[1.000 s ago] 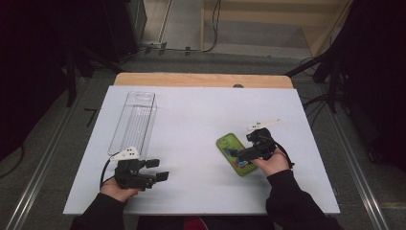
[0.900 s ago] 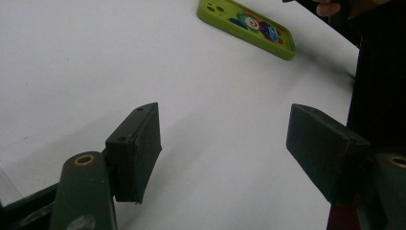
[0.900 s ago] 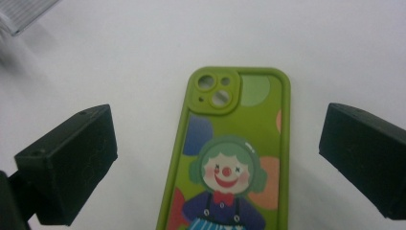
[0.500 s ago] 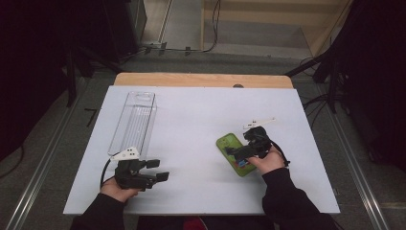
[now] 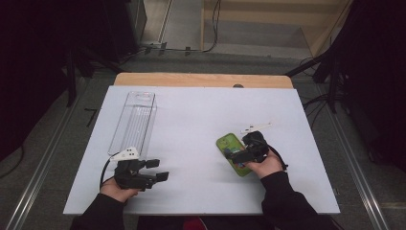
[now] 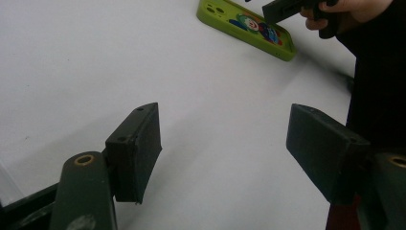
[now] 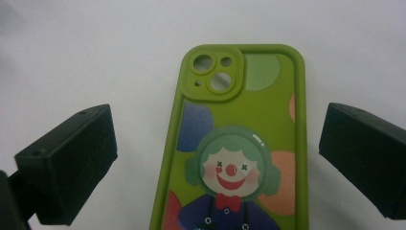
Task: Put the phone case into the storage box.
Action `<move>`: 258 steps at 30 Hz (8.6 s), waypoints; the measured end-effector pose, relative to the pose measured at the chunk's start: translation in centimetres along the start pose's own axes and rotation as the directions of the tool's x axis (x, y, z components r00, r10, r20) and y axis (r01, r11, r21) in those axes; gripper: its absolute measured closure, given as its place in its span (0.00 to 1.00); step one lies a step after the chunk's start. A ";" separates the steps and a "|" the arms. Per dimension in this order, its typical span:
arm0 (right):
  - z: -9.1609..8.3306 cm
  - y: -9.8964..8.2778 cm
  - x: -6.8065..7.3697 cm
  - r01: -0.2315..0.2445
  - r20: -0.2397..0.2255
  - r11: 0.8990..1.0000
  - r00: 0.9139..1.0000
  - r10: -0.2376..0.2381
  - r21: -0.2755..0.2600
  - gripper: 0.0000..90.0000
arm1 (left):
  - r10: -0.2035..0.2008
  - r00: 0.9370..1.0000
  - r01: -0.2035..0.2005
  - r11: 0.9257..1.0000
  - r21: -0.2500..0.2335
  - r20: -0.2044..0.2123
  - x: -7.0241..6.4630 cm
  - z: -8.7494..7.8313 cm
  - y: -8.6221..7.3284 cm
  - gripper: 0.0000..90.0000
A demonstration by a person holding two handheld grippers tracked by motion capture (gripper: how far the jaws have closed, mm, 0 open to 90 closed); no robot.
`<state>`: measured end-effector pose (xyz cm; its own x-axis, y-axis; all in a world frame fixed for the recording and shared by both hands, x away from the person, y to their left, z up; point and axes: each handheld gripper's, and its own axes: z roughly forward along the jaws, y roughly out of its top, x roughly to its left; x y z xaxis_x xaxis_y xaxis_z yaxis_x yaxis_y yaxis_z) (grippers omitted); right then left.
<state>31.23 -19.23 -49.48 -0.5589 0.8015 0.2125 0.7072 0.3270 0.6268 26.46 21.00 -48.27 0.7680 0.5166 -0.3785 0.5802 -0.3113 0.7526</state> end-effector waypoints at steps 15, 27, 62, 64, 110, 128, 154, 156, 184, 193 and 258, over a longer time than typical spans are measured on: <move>1.3 -1.1 0.3 0.016 0.028 0.998 0.999 -0.018 0.061 0.00 | -0.001 1.000 0.001 1.000 -0.006 -0.007 0.0 -0.1 0.0 0.32; 1.3 -1.9 1.1 0.065 0.142 0.997 0.988 -0.068 0.029 0.13 | -0.002 1.000 0.002 1.000 -0.005 -0.009 0.0 -0.2 0.0 0.32; 0.9 -1.3 0.3 0.021 0.093 0.999 0.995 -0.025 0.047 0.16 | -0.024 1.000 0.024 0.999 0.022 -0.001 -0.2 0.1 0.1 0.32; 0.8 -1.3 0.2 0.010 0.080 0.999 0.997 -0.014 0.047 0.16 | -0.026 1.000 0.026 0.999 0.022 0.000 -0.2 0.1 0.2 0.32; -0.8 1.0 2.6 -0.027 -0.002 0.998 1.000 0.027 -0.060 0.16 | -0.134 0.989 0.136 0.989 0.049 -0.055 -2.6 2.5 3.6 0.27; -0.4 2.3 4.4 -0.086 -0.009 0.991 0.996 0.085 -0.100 0.16 | -0.164 0.982 0.169 0.984 0.049 -0.091 -1.6 3.9 6.9 0.26; 0.5 1.7 7.2 -0.172 -0.032 0.963 0.985 0.169 -0.208 0.16 | -0.183 0.980 0.186 0.982 0.040 -0.081 -1.1 5.3 11.0 0.27; 0.6 1.6 7.4 -0.176 -0.032 0.960 0.984 0.174 -0.219 0.16 | -0.188 0.980 0.191 0.981 0.034 -0.071 -0.9 5.5 11.1 0.27; 2.3 0.5 9.1 -0.279 -0.085 0.894 0.960 0.267 -0.351 0.16 | -0.220 0.963 0.222 0.975 -0.005 -0.155 -0.8 8.2 12.4 0.35; 2.5 0.6 9.4 -0.312 -0.112 0.875 0.950 0.292 -0.370 0.16 | -0.245 0.949 0.246 0.969 -0.016 -0.201 -0.7 9.1 12.7 0.37; -0.1 5.0 7.9 0.044 -0.194 0.984 0.978 -0.077 -0.172 0.00 | -0.138 0.990 0.139 0.990 -0.007 0.017 -0.3 6.3 14.1 0.86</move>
<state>30.27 -11.34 -44.58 -0.6851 0.6617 0.3047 0.5974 0.2709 0.7548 36.09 11.44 -40.95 0.6847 0.5414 -0.4879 0.6792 -0.2312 0.6966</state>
